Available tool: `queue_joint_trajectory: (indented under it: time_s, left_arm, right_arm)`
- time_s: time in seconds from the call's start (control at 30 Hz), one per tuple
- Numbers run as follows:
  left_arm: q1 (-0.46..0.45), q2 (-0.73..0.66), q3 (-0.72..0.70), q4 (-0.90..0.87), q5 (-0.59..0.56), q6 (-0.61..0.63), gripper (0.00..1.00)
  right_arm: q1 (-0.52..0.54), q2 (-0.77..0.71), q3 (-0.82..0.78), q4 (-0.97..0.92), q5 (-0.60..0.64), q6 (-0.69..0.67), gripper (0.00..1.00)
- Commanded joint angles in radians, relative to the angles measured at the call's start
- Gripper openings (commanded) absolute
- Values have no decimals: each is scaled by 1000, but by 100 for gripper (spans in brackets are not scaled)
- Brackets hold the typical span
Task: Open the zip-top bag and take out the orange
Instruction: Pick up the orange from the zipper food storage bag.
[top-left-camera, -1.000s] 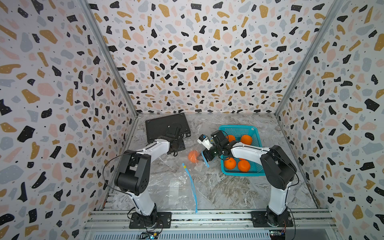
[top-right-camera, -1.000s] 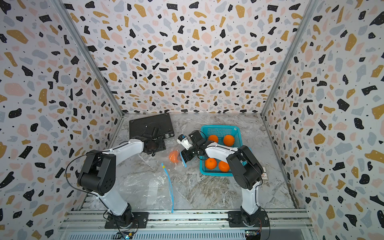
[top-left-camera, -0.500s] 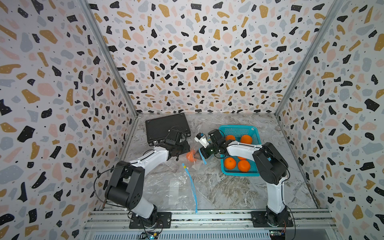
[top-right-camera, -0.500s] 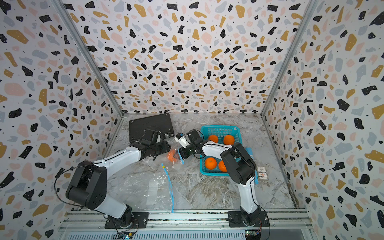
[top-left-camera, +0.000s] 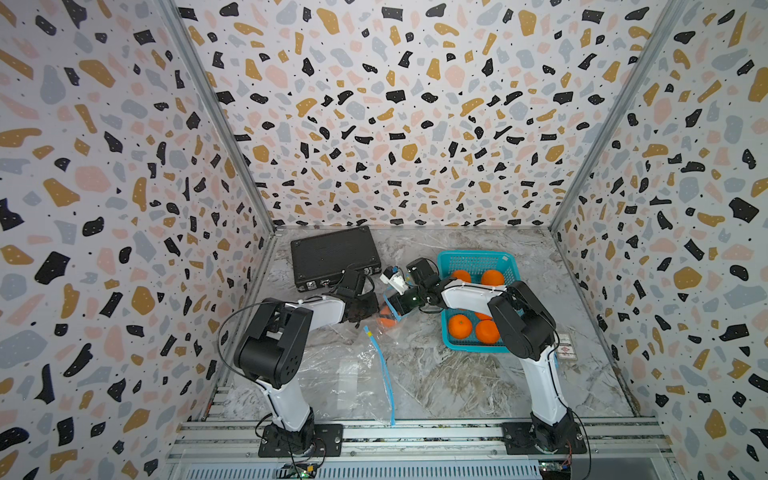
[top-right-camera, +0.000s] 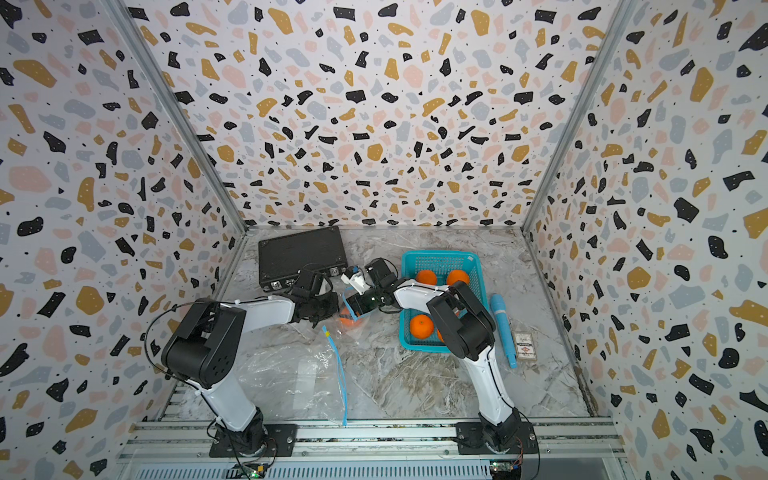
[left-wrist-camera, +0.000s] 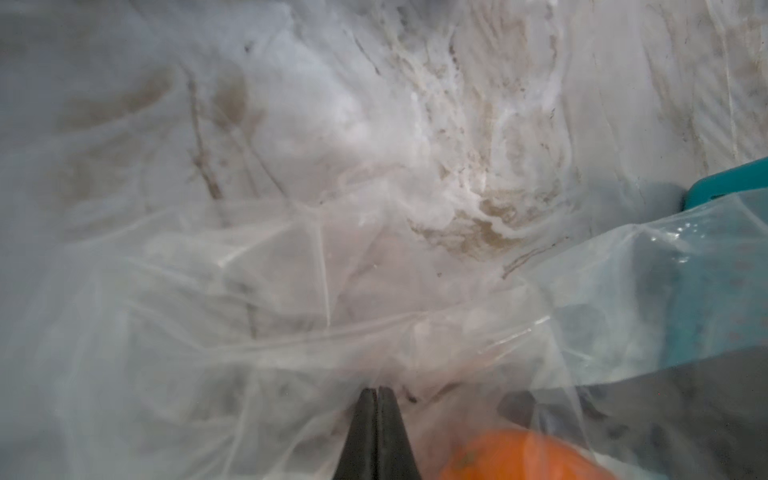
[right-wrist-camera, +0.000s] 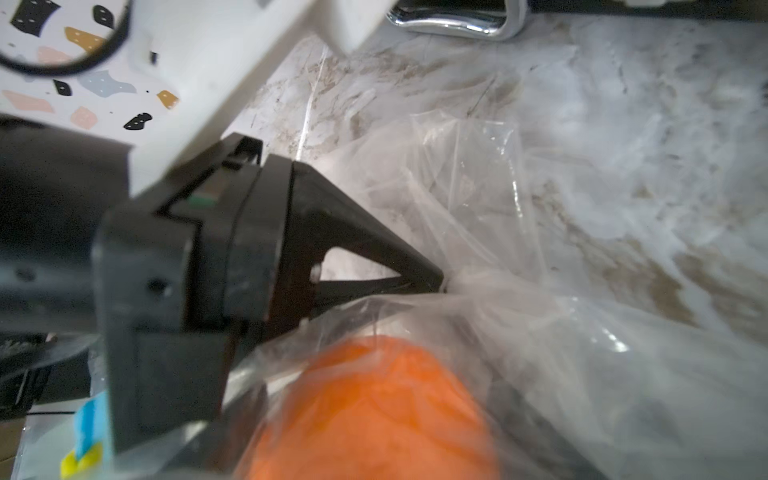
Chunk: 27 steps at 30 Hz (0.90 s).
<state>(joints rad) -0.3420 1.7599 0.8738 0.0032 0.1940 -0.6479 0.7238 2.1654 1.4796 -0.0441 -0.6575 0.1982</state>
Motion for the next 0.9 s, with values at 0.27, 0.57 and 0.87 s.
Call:
queue_joint_trajectory:
  time_s: [0.27,0.57,0.87]
  left_arm:
    - [-11,21,-29,12,-44,8,0]
    - [-3,12,-31,-10,-81,14,0]
    - [18,13,-35,-22,-91,19,0]
  right_arm:
    - [32,-151,-69,-205,203,-93,75]
    - [18,-254,-102,-234,272,-76,66]
    - [-6,-388,-94,-261,337,-28,64]
